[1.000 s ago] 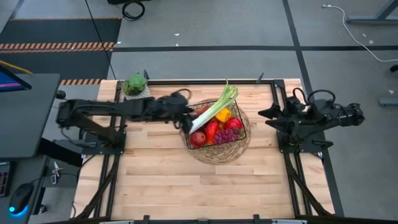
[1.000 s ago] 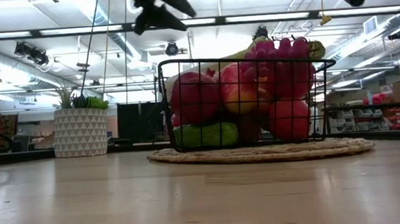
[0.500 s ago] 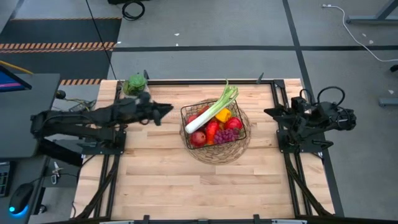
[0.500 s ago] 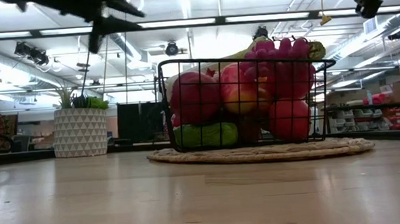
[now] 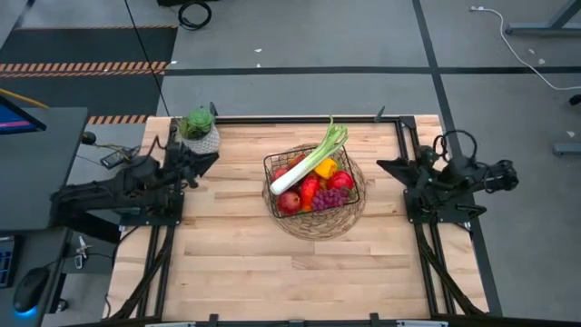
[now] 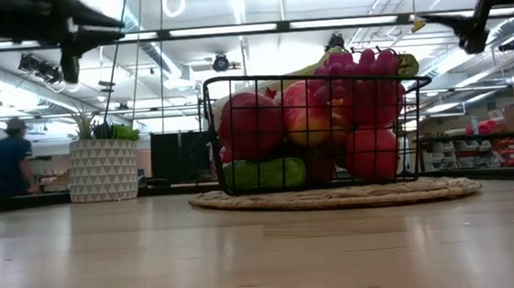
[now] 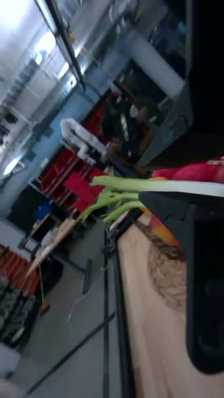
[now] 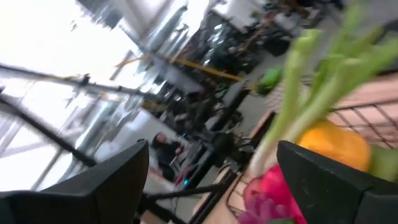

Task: Build produce basket
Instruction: Return to Home Position

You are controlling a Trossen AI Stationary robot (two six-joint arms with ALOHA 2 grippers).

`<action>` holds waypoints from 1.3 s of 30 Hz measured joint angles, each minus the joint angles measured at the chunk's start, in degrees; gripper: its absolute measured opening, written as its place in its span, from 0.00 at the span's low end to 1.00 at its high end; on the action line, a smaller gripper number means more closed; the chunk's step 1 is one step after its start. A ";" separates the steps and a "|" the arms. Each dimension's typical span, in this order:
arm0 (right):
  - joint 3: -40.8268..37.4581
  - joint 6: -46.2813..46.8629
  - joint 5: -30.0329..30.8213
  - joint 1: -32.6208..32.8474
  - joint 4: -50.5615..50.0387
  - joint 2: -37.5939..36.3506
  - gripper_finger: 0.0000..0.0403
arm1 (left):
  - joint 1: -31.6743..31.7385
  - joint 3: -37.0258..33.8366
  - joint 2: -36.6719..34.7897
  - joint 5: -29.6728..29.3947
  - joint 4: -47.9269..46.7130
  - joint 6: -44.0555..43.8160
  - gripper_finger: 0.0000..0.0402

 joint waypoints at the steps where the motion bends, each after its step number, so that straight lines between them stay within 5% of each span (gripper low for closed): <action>1: -0.62 1.60 1.48 0.00 0.06 0.00 0.89 | -0.05 -1.68 -2.32 0.56 -0.24 -0.29 0.17; 6: -3.46 5.22 3.81 0.00 -0.25 0.00 0.89 | -0.05 -8.89 -11.77 4.00 -0.16 -1.42 0.14; 14: -8.77 -15.04 -7.33 0.02 -3.99 0.02 0.89 | -0.18 -17.23 -13.58 6.44 1.08 0.33 0.08; 20: -10.00 -33.68 -17.59 0.04 -8.38 2.09 0.89 | 0.48 -17.05 -9.23 3.69 0.38 24.18 0.07; 27: -9.98 -34.55 -18.56 0.07 -6.75 2.67 0.89 | 0.58 -17.10 -6.78 3.36 0.84 46.13 0.10; 39: -9.96 -34.49 -18.57 0.07 -5.60 2.67 0.89 | 0.58 -17.16 -6.73 3.41 1.11 46.56 0.08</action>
